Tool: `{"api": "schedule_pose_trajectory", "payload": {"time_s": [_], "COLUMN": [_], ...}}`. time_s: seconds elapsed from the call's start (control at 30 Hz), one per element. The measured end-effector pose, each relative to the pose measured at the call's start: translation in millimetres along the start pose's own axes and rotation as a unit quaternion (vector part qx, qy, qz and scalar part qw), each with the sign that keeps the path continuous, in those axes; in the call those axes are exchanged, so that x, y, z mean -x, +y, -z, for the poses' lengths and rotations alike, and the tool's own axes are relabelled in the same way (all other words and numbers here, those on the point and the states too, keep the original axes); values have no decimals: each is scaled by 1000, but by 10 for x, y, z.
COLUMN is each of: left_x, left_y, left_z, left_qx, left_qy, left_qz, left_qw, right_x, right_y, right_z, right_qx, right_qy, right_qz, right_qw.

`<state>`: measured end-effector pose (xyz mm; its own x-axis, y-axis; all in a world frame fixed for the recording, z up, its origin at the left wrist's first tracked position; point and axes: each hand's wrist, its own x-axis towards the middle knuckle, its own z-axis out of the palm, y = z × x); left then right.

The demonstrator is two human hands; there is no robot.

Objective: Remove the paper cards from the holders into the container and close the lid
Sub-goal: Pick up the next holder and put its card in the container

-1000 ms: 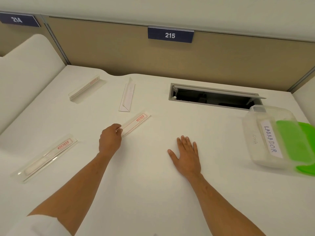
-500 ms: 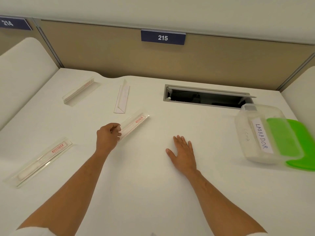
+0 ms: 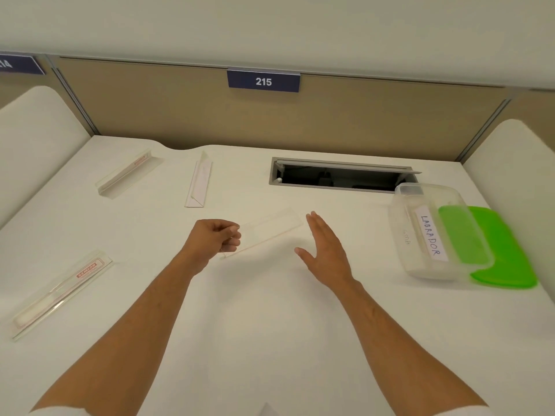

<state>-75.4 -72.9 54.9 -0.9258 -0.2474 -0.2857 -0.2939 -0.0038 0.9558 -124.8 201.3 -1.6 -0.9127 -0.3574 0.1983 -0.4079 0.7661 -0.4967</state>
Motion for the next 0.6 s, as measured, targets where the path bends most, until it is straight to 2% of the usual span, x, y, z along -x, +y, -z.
{"api": "schedule_pose_trajectory", "payload": {"time_s": [0.17, 0.37, 0.6], "left_x": [10, 3, -10], "left_y": [95, 120, 135], "left_z": [-238, -505, -802], "left_qx": [26, 48, 31], "left_qy": [-90, -158, -192], "left_qz": [55, 110, 140], "left_qw": [994, 980, 971], "right_x": [-23, 91, 262], "right_y": [136, 359, 589], "right_z": [268, 648, 992], "right_qx": [-4, -122, -163], "right_qy": [-32, -70, -85], "right_qz": [48, -4, -35], "right_qw": [998, 990, 982]}}
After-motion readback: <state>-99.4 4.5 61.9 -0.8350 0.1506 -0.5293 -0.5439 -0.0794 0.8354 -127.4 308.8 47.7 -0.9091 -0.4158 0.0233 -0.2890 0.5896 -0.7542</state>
